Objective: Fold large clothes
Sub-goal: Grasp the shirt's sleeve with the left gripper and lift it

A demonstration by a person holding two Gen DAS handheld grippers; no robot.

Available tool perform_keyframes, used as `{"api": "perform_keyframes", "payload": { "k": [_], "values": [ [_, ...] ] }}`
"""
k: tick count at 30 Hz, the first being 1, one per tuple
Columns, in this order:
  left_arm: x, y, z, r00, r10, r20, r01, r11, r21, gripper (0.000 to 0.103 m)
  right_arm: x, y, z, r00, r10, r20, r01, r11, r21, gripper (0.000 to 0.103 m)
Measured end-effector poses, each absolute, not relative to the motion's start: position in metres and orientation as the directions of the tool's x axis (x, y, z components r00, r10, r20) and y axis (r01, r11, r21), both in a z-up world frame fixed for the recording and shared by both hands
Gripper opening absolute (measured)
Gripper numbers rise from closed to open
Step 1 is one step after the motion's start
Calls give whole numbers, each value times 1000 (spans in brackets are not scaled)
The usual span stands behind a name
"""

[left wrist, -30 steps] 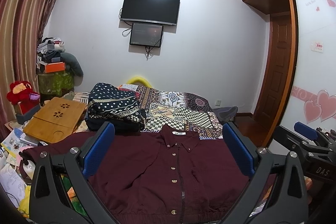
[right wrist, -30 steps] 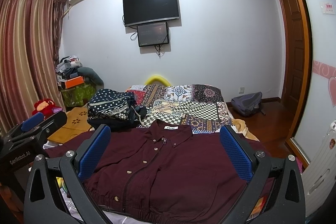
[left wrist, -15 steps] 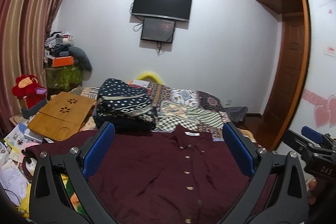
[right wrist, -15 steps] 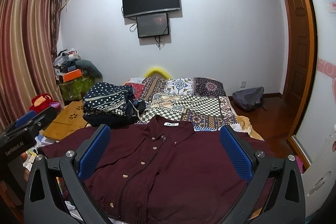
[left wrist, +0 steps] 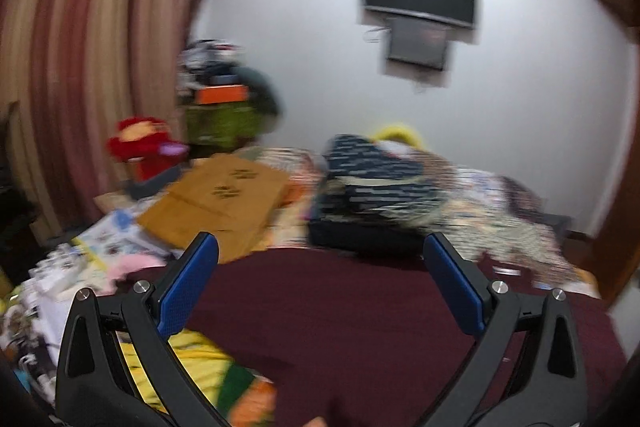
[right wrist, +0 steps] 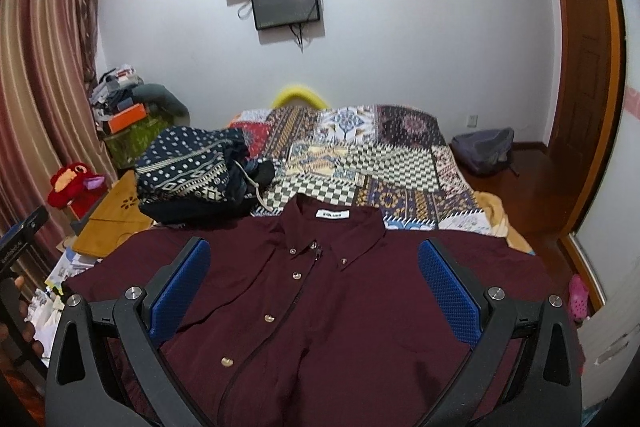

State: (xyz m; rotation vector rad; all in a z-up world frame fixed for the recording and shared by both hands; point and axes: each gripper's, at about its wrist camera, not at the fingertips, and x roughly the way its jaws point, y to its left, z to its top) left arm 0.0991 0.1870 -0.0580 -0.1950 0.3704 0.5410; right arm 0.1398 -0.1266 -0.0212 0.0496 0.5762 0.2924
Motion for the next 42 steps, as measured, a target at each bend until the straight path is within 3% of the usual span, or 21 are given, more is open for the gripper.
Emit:
{"api": "perform_keyframes", "payload": {
  "k": [3, 7, 14, 22, 27, 33, 36, 40, 42],
  "values": [
    [104, 220, -81, 727, 528, -439, -606, 794, -48, 103, 157, -121, -31, 772, 279, -571, -247, 960, 135, 103],
    [109, 272, -114, 671, 509, -540, -657, 746, -114, 103, 179, -114, -43, 728, 289, -621, -244, 957, 159, 103],
    [101, 363, -190, 605, 326, -726, -721, 610, -328, 103, 203, -104, -66, 670, 246, -700, -216, 967, 134, 103],
    [102, 424, -270, 593, 123, -796, -743, 464, -482, 101, 223, -95, -80, 630, 200, -751, -203, 975, 89, 103],
    [99, 449, -311, 625, 9, -781, -736, 340, -585, 88, 228, -86, -86, 619, 185, -763, -214, 975, 63, 103],
    [104, 458, -324, 610, 35, -792, -760, 310, -571, 67, 232, -79, -92, 609, 161, -777, -229, 973, 22, 103],
    [110, 452, -310, 572, 111, -813, -783, 367, -501, 51, 230, -78, -91, 610, 154, -777, -234, 972, 9, 103],
    [117, 443, -286, 517, 218, -828, -801, 465, -377, 15, 226, -80, -88, 612, 166, -773, -246, 969, 14, 103],
    [118, 436, -269, 510, 265, -819, -797, 504, -333, 14, 222, -82, -85, 616, 174, -769, -253, 967, 16, 103]
  ]
}}
